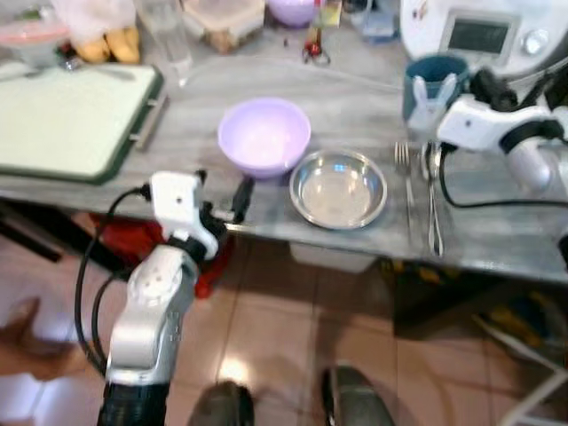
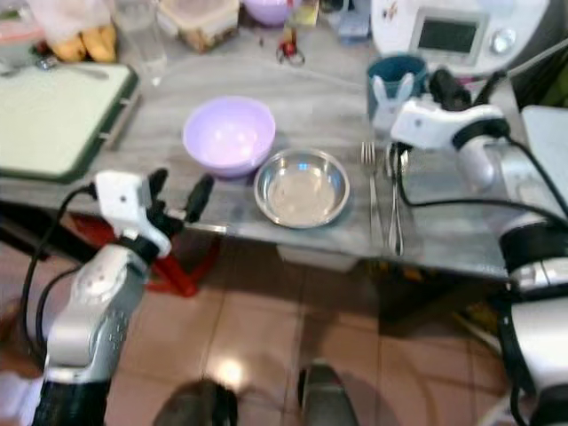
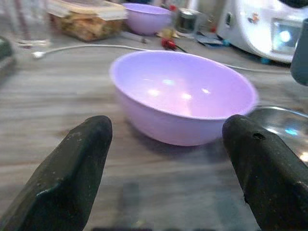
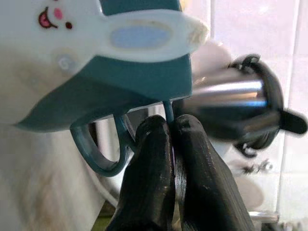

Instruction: Setting the table

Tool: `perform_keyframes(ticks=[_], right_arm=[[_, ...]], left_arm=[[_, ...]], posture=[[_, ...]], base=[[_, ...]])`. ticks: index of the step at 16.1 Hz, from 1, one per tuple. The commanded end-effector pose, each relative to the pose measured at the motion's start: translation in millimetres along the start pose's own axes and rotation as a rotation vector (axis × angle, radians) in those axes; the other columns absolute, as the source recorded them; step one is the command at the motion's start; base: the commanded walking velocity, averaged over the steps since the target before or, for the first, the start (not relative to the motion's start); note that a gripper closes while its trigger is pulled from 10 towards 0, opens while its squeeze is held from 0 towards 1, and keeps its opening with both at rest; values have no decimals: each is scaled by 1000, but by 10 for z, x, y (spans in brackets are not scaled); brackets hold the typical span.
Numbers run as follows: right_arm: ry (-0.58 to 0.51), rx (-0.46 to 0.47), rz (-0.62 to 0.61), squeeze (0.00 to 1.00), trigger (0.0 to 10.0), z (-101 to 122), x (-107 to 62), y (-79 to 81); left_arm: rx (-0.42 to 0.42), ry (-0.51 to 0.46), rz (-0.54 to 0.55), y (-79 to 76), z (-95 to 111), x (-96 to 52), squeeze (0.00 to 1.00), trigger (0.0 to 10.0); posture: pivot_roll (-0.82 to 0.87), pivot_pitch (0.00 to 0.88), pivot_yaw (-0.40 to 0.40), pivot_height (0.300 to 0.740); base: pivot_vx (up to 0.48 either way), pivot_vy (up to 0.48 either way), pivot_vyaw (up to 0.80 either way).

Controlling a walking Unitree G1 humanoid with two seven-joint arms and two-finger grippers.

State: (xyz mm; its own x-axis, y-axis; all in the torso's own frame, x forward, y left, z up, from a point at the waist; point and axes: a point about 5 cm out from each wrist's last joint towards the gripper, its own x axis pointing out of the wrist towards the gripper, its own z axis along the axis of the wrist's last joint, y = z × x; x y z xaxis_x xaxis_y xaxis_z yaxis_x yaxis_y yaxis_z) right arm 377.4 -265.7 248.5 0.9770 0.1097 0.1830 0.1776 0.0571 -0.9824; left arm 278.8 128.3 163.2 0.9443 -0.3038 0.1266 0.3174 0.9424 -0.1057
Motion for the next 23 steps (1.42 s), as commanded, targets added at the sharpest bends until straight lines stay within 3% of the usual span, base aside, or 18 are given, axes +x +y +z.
perform_keyframes(ticks=[1, 8, 23], right_arm=[[-49, -1, -37, 0, 0, 117, 61, -74], [-60, 5, -42, 0, 0, 161, 105, 18], [-77, 35, 18, 0, 0, 253, 29, 409]], left_arm=[[17, 14, 31, 99, -5, -74, 0, 10000], [23, 29, 27, 115, -6, -121, 0, 10000], [27, 32, 18, 108, 25, -117, 0, 10000]], posture=[[-28, 180, 56, 740], [-12, 189, 68, 740], [7, 198, 73, 740]], base=[[0, 0, 0], [0, 0, 0], [0, 0, 0]])
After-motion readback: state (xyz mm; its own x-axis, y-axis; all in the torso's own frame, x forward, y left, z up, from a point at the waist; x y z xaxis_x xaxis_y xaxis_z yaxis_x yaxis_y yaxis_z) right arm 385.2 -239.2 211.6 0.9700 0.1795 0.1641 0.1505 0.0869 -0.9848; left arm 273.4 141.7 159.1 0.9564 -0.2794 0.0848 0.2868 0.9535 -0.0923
